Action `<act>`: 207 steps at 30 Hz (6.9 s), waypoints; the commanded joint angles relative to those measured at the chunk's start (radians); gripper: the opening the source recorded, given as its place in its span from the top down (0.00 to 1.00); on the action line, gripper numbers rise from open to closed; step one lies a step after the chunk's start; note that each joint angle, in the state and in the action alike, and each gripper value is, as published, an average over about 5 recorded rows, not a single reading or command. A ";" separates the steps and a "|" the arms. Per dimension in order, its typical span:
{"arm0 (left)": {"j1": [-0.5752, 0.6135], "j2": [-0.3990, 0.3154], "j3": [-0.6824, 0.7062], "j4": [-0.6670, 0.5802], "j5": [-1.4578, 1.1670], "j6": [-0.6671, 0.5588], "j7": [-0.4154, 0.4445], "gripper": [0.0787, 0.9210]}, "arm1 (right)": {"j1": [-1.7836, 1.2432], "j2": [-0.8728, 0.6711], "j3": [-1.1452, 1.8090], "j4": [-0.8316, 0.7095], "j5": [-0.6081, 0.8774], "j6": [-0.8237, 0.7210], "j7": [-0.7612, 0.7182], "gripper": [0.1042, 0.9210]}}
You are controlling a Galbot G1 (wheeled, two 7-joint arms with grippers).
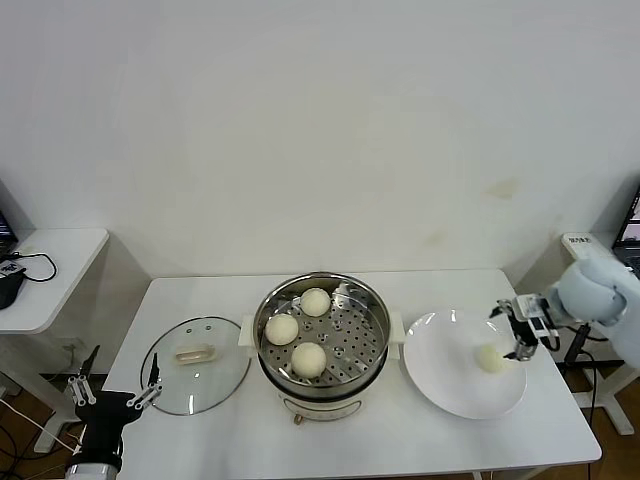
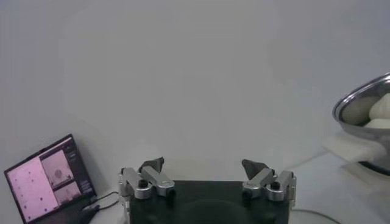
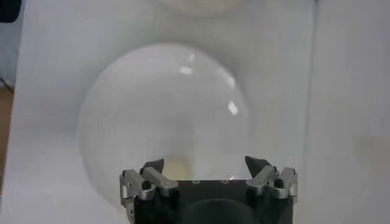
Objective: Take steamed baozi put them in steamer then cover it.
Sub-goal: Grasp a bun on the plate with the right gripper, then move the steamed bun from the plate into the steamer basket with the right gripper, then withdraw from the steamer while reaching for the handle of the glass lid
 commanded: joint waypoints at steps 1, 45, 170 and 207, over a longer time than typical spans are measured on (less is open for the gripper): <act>0.006 -0.002 0.000 0.003 0.002 0.002 0.001 0.12 | -0.228 0.053 0.166 -0.144 -0.116 0.011 0.003 0.12; 0.021 -0.009 -0.024 -0.011 -0.004 0.003 0.003 0.12 | -0.099 0.261 0.082 -0.325 -0.178 0.049 0.008 0.33; -0.100 0.004 0.020 0.151 0.154 -0.088 -0.025 0.12 | -1.060 0.918 1.317 0.389 0.293 0.231 0.952 0.12; -0.289 0.193 0.156 0.534 1.158 -0.170 -0.002 0.12 | -1.415 1.149 1.555 0.493 0.329 0.275 0.950 0.12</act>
